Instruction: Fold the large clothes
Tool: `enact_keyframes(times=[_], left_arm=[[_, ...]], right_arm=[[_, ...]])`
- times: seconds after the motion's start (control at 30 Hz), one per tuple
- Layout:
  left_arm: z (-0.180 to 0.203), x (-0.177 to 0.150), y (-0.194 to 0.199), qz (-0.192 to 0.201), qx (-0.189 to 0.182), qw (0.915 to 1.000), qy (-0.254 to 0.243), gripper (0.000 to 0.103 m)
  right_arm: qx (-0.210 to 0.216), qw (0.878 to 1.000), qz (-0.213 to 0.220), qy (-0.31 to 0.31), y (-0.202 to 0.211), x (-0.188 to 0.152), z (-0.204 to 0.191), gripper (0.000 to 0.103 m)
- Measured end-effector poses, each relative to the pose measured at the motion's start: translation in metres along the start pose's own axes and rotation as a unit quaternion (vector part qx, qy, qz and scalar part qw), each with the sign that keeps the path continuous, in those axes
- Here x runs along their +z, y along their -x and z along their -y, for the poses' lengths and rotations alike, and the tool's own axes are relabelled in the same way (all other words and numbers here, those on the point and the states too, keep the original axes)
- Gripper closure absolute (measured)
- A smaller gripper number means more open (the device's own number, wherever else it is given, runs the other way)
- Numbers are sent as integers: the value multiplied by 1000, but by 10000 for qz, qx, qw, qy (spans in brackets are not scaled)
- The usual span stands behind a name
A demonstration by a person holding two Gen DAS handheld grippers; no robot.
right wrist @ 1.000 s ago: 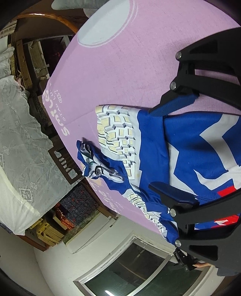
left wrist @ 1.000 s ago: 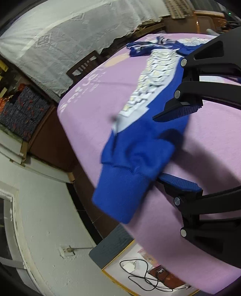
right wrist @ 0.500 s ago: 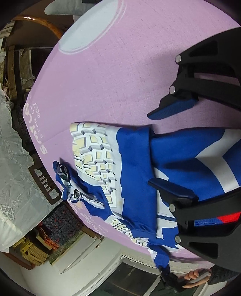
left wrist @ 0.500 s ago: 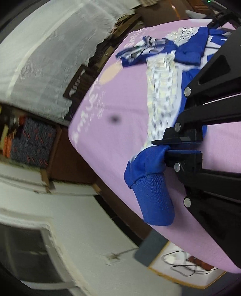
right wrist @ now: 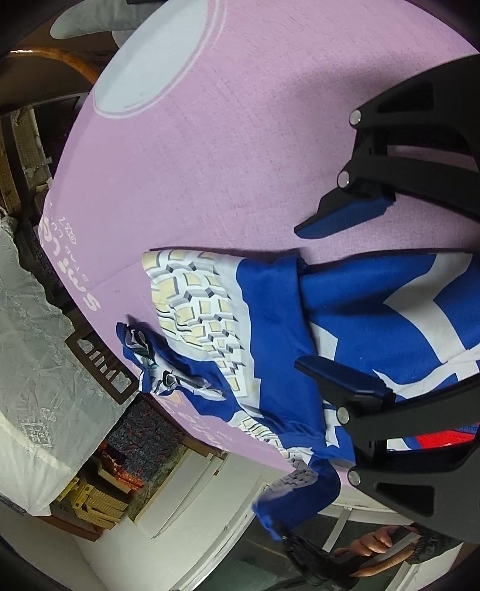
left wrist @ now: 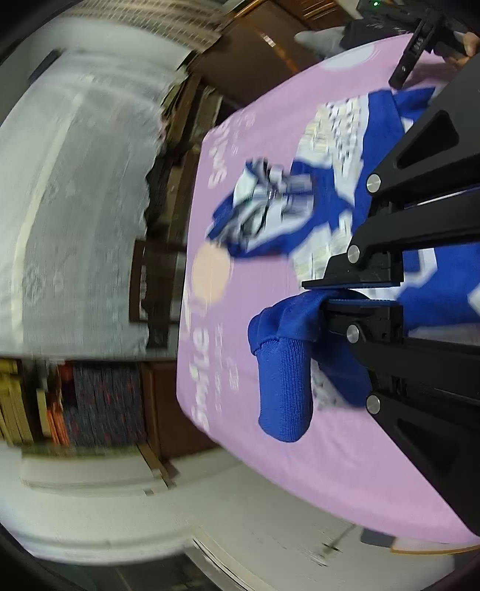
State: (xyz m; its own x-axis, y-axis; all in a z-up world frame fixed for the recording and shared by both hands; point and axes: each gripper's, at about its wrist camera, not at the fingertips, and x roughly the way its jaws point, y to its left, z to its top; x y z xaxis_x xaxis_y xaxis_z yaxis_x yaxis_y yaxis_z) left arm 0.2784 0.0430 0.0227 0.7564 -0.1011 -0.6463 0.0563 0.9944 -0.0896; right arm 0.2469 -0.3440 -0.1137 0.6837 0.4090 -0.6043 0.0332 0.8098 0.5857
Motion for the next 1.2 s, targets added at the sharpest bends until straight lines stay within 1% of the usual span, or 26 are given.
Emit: enact_keyframes(times=[0.1,0.17,0.27,0.33,0.4,0.47,0.53,0.7,0.77,0.83,0.87,0.9,0.97,1.03,1.1,1.2], left_arm=[[41,-2,-10,-39,-198,9994,-277,99],[61,-5,-17,-101,-347,9986,-378,99],[97,-16,-35,-277,-584,9963,-569,99],[114,-27,-47,-401,-660,9946,-693,99],[127,-37,-60,-533,-692,9930,-792,99],[138,-50,-78,-749,-752,9907,-851,99],[146,-62,-94,-939,-736,9885,-924,99],[152,-82,-122,-1304,-765,9830,-1043,97],[151,-87,-126,-1395,-820,9815,-1028,85],[147,-88,-119,-1394,-923,9812,-966,45],[146,-88,-111,-1291,-952,9825,-951,36],[144,-87,-102,-1208,-970,9830,-988,34],[142,-86,-84,-1064,-1008,9826,-1140,25],[131,-85,-65,-872,-938,9843,-1215,16],[114,-82,-54,-749,-792,9870,-1179,14],[75,-75,-49,-661,-491,9931,-840,13]], right_arm=[[73,10000,18,-30,3,0,1,38],[100,9999,16,-64,4,1,2,38],[172,9997,18,-152,6,2,5,38],[211,9996,32,-205,7,2,7,38],[252,9993,53,-264,9,3,9,38],[276,9992,57,-298,10,4,10,38],[296,9990,44,-317,10,4,11,38],[318,9988,-4,-361,8,5,13,38],[301,9989,-11,-372,8,5,14,38],[282,9989,-18,-383,7,6,15,38],[269,9989,-24,-386,6,6,16,38],[260,9989,-27,-384,5,7,16,38],[241,9991,-11,-345,5,7,15,38],[224,9994,21,-281,5,6,13,38],[203,9996,69,-181,6,5,10,38],[189,9998,104,-27,5,4,5,37]])
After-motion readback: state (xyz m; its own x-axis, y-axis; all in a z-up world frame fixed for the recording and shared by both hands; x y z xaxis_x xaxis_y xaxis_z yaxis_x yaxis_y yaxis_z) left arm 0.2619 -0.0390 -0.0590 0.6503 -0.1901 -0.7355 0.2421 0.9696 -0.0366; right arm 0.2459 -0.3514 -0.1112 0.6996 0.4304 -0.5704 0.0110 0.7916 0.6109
